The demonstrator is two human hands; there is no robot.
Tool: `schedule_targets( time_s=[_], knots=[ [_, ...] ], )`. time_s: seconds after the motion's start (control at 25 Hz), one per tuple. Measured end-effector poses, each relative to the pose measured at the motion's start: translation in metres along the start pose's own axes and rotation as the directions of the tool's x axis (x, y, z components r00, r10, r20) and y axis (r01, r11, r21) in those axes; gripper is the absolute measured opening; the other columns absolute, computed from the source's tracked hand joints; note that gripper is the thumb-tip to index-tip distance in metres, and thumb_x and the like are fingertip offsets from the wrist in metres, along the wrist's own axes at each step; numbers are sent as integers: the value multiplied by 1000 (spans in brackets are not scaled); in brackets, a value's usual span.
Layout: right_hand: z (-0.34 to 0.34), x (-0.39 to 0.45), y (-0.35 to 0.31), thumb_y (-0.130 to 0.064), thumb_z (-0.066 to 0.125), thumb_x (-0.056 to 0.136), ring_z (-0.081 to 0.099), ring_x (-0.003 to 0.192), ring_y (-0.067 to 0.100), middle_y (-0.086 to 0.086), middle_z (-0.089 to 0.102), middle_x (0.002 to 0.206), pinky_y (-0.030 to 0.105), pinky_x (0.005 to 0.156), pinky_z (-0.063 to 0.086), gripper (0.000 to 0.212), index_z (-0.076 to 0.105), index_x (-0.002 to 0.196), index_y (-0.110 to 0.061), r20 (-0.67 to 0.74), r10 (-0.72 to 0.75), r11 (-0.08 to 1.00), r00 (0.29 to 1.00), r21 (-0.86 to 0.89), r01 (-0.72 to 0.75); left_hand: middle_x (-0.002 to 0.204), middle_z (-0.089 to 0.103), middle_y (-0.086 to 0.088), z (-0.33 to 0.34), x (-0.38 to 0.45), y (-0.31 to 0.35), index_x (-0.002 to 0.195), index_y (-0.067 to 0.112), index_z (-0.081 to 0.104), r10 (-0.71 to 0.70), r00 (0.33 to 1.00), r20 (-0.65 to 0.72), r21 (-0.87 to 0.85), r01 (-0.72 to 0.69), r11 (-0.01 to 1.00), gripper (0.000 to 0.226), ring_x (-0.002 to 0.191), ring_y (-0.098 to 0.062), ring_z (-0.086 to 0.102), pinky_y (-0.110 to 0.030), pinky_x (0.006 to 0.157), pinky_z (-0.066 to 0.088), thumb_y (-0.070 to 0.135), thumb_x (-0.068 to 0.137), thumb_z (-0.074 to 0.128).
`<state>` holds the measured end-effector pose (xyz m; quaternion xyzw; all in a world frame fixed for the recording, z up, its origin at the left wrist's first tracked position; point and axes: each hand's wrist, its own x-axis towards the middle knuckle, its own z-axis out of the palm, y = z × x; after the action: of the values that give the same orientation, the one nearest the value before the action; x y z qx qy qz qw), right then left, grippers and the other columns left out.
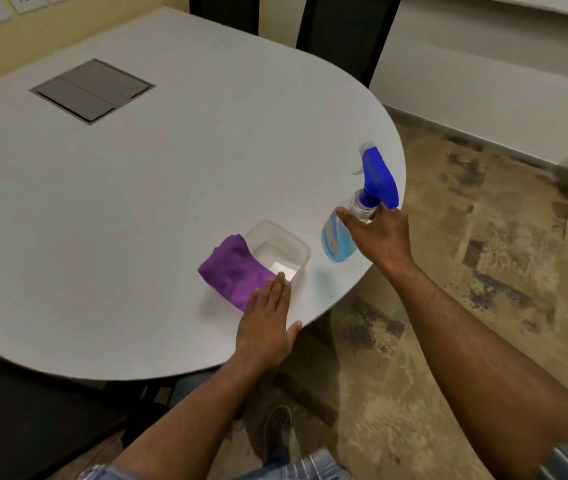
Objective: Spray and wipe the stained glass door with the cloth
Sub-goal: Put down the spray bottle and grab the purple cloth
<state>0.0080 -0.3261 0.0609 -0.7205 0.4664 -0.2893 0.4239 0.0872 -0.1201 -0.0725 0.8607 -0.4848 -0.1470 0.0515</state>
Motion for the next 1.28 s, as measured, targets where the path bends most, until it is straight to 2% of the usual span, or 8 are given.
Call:
schedule_targets(
  time_s=[0.32,0.68,0.84,0.96,1.04,1.12,1.2,1.28],
  knots=[
    [41,52,37,-34,75,83,63,107,21,6,65,120,30,86,51,57,52,130,-12,28,136,991,990,-12,-135,160,-35,6,26,1,-30,149,28,-32,46,995,87,32,-49,998,88,150,-18,-28,-37,118,-22,69,95,25],
    [52,57,60,-40,72,85,62,114,26,5,63,125,35,88,51,56,51,130,-15,96,160,971,982,-195,-138,159,-33,7,26,0,-31,150,26,-28,65,996,68,12,-66,998,86,152,-16,-23,-36,119,-21,67,96,26],
    [50,49,73,-47,74,81,53,127,27,4,52,143,46,101,49,76,37,141,-20,172,185,954,968,-269,-134,161,-29,6,23,1,-30,154,24,-22,63,994,93,3,-64,998,86,153,-17,-21,-37,121,-17,67,97,26],
    [48,20,84,-60,74,73,53,120,22,5,50,139,41,96,52,85,36,138,-21,0,175,936,984,-310,-167,163,-22,9,16,-1,-31,160,24,-8,66,997,45,-84,-62,995,82,155,-16,-14,-36,124,-13,64,98,27],
    [52,-12,91,-62,69,76,54,103,16,6,53,124,34,81,57,71,44,127,-20,-164,39,950,986,-299,-88,169,0,3,5,-1,-32,161,22,11,21,995,-101,-171,-38,985,77,157,-19,2,-39,127,-1,59,98,36],
    [63,-38,92,-54,67,82,52,97,14,7,55,114,29,75,55,53,48,117,-20,-159,-143,954,977,-285,93,161,35,-7,-10,5,-38,154,15,37,-67,954,-291,-241,-6,971,70,150,-27,29,-40,125,17,50,96,50],
    [79,-50,90,-43,68,85,55,97,15,5,61,107,28,81,52,35,55,109,-21,19,-311,895,950,-330,299,147,52,-11,-27,20,-48,143,11,52,-164,904,-394,-277,54,959,60,136,-30,47,-35,117,28,44,92,60],
    [100,-49,83,-40,67,87,59,97,17,2,67,104,32,86,50,26,64,104,-21,234,-370,809,899,-395,436,138,58,-12,-46,43,-60,136,10,57,-226,888,-400,-264,125,956,54,127,-31,53,-38,112,36,38,90,65]
  ],
)
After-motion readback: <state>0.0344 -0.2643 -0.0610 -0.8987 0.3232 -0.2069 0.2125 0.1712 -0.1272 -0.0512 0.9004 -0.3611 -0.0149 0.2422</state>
